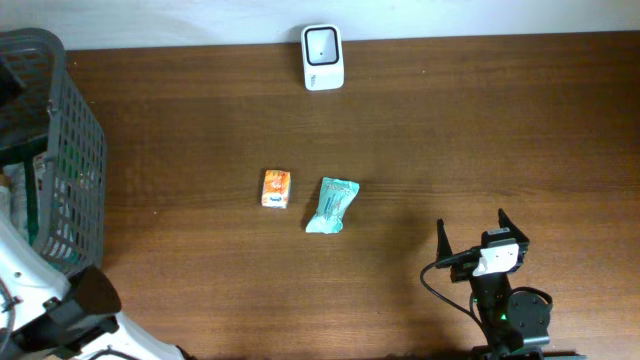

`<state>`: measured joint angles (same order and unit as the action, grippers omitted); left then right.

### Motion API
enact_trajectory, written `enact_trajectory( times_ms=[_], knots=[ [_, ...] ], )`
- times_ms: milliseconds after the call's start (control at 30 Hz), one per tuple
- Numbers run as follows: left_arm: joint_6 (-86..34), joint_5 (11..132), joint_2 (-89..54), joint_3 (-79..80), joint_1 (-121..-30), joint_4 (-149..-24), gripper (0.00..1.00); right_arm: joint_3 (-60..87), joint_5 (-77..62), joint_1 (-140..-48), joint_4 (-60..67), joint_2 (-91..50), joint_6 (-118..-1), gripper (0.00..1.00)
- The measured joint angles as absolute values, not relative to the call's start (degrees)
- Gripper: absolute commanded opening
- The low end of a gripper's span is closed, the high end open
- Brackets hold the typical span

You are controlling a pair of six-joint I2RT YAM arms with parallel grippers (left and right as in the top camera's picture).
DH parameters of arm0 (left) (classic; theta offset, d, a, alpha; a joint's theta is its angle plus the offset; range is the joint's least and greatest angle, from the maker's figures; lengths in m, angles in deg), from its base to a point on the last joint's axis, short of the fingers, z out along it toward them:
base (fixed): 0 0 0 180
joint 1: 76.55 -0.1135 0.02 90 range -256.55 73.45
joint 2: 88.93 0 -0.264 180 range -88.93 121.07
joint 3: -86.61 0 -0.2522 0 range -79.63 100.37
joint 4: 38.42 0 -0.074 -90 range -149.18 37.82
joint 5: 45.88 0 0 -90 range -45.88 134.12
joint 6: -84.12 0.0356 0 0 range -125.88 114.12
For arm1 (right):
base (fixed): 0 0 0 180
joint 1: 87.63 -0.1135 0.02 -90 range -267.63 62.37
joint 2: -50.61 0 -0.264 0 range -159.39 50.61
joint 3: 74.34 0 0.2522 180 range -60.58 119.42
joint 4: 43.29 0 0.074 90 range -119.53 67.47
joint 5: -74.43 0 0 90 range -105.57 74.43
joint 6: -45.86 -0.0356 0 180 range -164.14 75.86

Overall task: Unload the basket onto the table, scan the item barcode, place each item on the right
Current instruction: 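Reach the left gripper into the basket and grasp the white tube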

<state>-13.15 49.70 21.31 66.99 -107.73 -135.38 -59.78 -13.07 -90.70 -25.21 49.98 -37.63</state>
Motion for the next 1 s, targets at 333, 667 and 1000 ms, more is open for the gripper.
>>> enact_trajectory(
  times_ms=[333, 667, 1000],
  knots=[
    [-12.30, 49.26, 21.28, 45.27, -115.40, -121.32, 0.73, -59.78, -13.07, -90.73, -25.21, 49.96, -37.66, 0.98],
    [-0.43, 34.25, 21.33, 21.55, -119.42, -106.85, 0.81, -59.78, -13.07, -90.73, -25.21, 49.98, -37.63, 0.98],
    [13.84, 22.49, 21.33, 5.58, -119.51, -86.63, 0.87, -59.78, -13.07, -90.73, -25.21, 49.98, -37.66, 0.98]
  ],
)
